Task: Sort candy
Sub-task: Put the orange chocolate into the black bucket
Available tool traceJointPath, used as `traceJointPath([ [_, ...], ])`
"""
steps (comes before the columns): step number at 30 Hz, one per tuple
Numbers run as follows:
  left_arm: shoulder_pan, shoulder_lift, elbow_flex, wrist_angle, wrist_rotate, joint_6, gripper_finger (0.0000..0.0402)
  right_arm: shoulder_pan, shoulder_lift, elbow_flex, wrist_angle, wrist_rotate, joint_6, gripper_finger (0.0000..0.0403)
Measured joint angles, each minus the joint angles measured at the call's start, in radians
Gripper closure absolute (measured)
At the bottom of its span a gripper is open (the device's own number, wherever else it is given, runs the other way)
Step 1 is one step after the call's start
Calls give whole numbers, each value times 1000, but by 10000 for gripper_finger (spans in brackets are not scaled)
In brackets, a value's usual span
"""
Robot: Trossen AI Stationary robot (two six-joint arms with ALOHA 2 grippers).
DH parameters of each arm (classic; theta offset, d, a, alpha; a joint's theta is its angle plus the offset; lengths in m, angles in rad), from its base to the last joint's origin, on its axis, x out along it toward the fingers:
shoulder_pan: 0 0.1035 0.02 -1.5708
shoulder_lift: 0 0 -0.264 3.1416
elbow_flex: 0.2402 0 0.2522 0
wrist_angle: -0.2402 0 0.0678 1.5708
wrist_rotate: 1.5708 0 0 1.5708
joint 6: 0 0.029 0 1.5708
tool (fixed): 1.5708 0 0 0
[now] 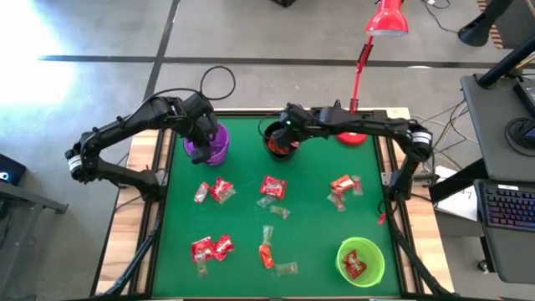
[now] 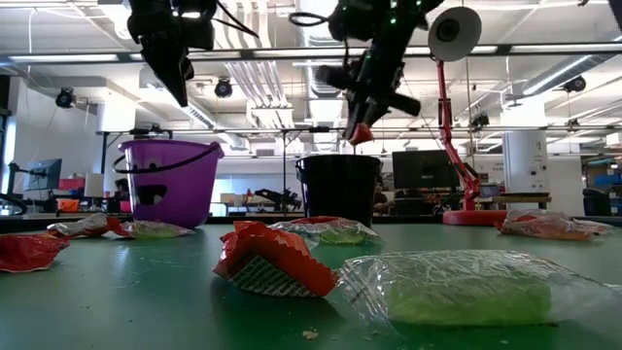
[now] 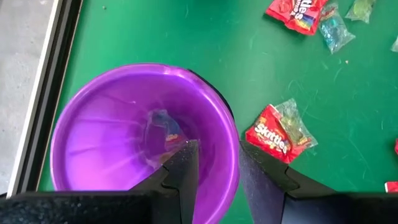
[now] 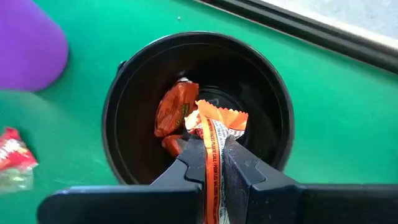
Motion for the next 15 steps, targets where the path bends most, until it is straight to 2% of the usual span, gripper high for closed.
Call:
traceJointPath([
  [9, -1, 0, 0, -8, 0, -7, 303, 1, 73, 92, 6, -1, -142, 383],
  [15, -1, -1, 0, -9, 0, -7, 303, 0, 95, 149, 4, -51, -226, 338],
])
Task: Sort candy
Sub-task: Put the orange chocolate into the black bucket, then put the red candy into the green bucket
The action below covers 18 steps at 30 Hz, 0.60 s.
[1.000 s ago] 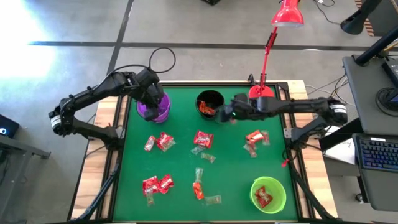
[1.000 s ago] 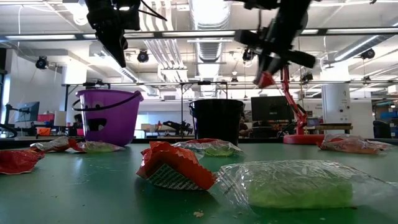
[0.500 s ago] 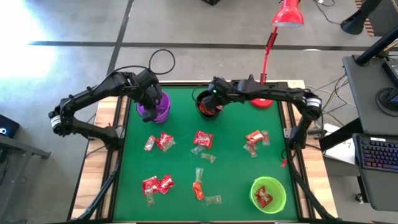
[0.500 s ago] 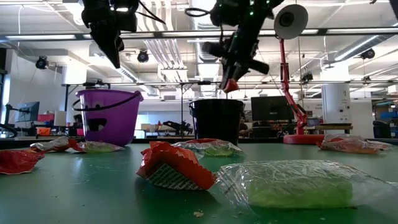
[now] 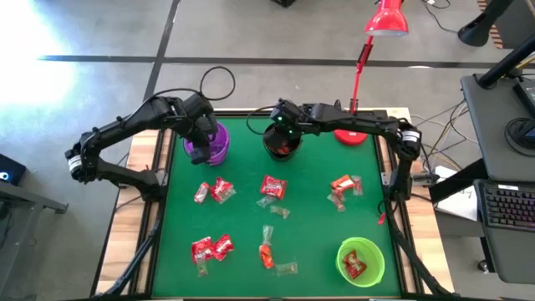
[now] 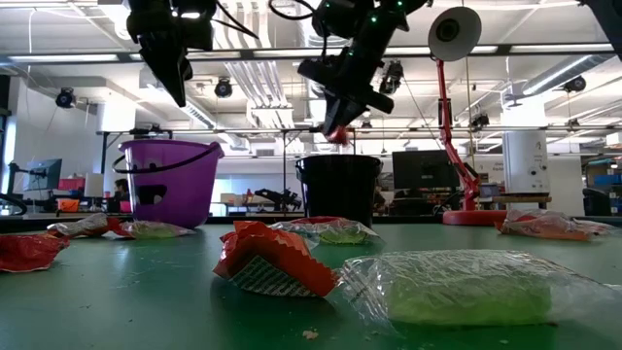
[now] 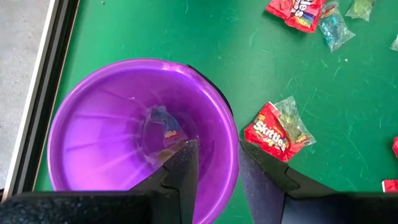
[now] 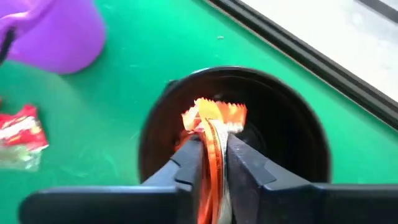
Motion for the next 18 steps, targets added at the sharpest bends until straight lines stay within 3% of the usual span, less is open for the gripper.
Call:
traceJointPath([
  [9, -2, 0, 0, -49, 5, -3, 303, 0, 4, 56, -16, 34, -17, 265],
  [18, -80, -40, 0, -97, 239, -87, 303, 11, -2, 149, -135, 26, -17, 259],
])
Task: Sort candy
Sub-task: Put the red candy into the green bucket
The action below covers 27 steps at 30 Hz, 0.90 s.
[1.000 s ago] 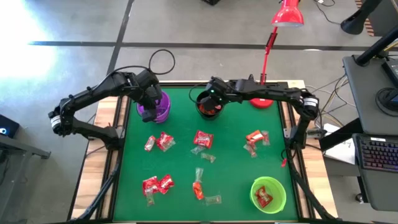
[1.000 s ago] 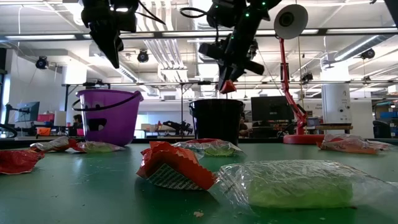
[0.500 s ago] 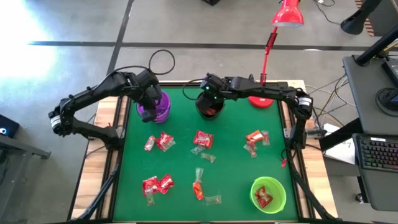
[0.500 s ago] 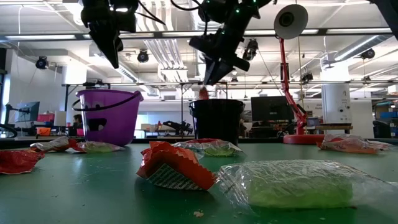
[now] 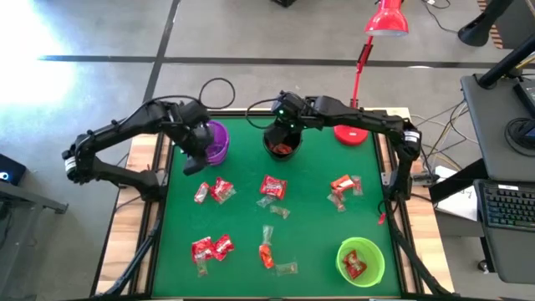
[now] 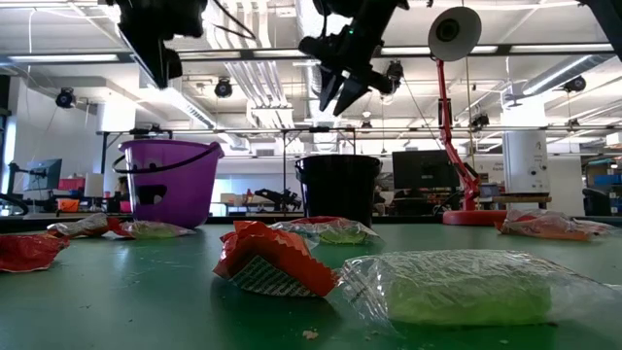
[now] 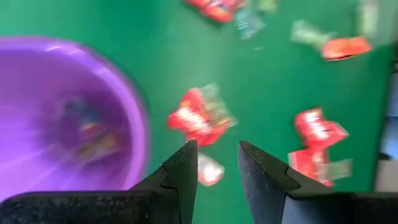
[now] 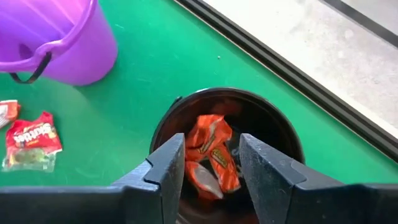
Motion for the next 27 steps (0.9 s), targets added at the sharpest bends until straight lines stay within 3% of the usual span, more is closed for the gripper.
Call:
traceJointPath([
  [9, -295, -26, -21, 67, 8, -202, 303, 21, -1, 122, -154, 0, 0, 266],
  [16, -506, -38, -93, 193, -114, -449, 303, 55, -2, 211, -370, 0, -1, 266],
  [21, -595, -72, -145, 308, -171, -624, 303, 98, -26, 234, -520, 8, -12, 273],
  [27, -648, -93, -184, 316, -286, -799, 303, 157, -108, 234, -639, 9, -10, 269],
])
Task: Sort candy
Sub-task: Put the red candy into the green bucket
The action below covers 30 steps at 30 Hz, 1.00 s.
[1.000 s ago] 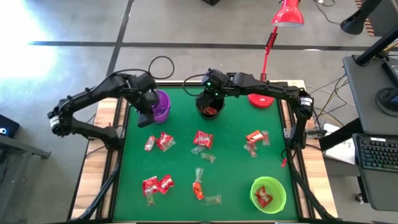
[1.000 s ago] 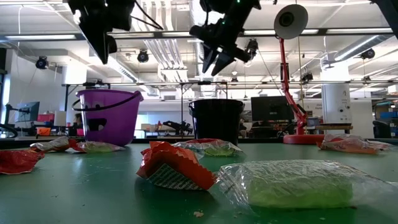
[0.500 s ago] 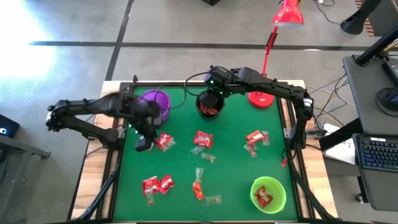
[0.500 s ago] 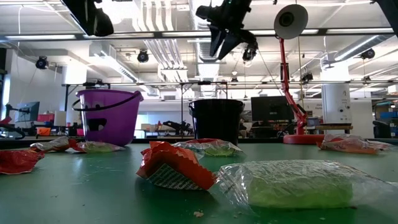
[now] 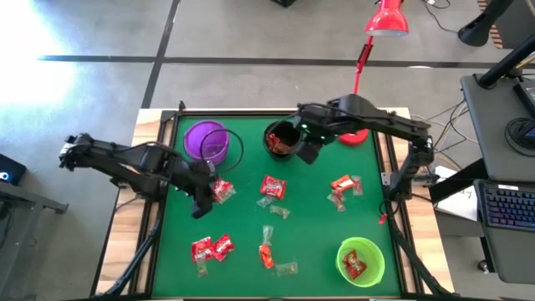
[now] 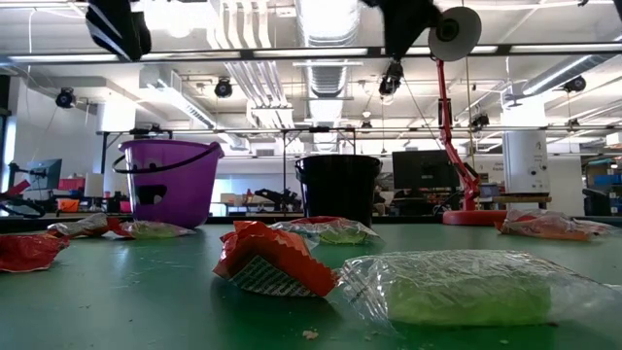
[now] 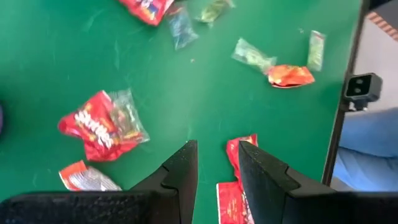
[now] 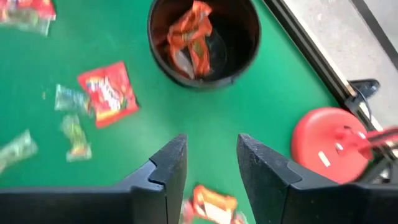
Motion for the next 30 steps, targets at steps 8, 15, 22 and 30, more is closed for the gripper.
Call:
traceJointPath([
  [8, -110, 55, -67, 194, -8, -174, 303, 82, -175, -2, 5, 1, 61, 275],
  [15, -164, 167, -78, 349, -112, -204, 303, 121, -272, -4, 5, 116, 134, 276],
  [22, -159, 236, -67, 440, -86, -175, 303, 126, -290, -6, 5, 131, 130, 280],
  [30, -122, 238, -66, 433, -42, -119, 303, 126, -261, -15, 6, 131, 115, 278],
])
